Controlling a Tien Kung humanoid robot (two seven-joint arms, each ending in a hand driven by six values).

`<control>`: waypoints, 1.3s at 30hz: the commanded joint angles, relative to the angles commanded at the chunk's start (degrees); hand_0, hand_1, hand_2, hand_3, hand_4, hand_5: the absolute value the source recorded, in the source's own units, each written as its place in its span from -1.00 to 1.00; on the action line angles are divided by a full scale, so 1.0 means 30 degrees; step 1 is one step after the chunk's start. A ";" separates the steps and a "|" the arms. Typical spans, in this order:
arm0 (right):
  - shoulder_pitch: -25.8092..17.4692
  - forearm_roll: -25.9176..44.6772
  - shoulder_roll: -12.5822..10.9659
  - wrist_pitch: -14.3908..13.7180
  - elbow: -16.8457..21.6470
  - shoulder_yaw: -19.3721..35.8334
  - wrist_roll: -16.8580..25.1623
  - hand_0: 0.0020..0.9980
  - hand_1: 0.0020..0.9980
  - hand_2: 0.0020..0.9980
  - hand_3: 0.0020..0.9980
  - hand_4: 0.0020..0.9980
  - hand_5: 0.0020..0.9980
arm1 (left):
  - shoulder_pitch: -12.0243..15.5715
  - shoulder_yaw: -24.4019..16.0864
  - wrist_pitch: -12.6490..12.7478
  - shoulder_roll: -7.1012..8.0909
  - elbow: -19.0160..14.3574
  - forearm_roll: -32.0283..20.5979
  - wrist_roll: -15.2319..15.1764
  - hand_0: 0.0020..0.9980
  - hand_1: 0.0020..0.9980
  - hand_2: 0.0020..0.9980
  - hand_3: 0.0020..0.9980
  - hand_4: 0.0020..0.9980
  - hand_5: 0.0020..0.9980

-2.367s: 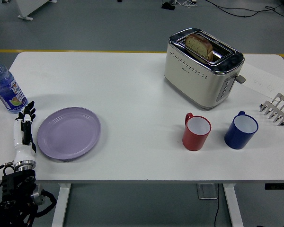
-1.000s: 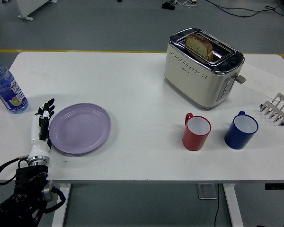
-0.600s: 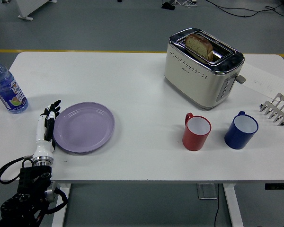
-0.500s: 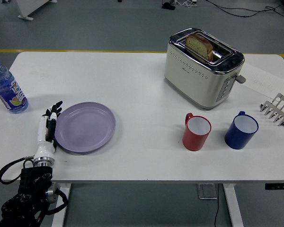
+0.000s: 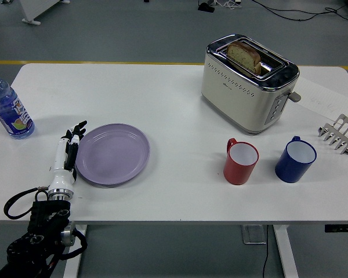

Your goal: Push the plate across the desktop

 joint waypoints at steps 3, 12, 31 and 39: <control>0.0016 0.0062 -0.0005 -0.0010 0.0000 -0.0039 0.0007 0.23 0.16 0.30 0.18 -0.38 -0.23 | -0.0091 0.0282 -0.0001 0.0000 0.0090 -0.0107 0.0000 0.72 0.74 0.79 0.53 0.06 1.00; 0.0070 0.0186 -0.0032 -0.0006 -0.0014 -0.0133 0.0060 0.23 0.16 0.30 0.18 -0.38 -0.23 | -0.0266 0.1243 0.0022 0.0000 0.0092 -0.0243 0.0000 0.71 0.74 0.79 0.52 0.06 1.00; 0.0068 0.0214 -0.0040 0.0015 -0.0024 -0.0155 0.0089 0.23 0.16 0.30 0.18 -0.38 -0.23 | -0.0214 0.3503 0.0110 0.0000 -0.0631 -0.0896 0.0000 0.71 0.74 0.79 0.52 0.05 1.00; 0.0061 0.0273 -0.0042 0.0003 -0.0023 -0.0184 0.0102 0.23 0.16 0.30 0.18 -0.38 -0.23 | -0.0286 0.4759 0.0167 0.0000 -0.0830 -0.1444 0.0000 0.71 0.74 0.79 0.52 0.05 1.00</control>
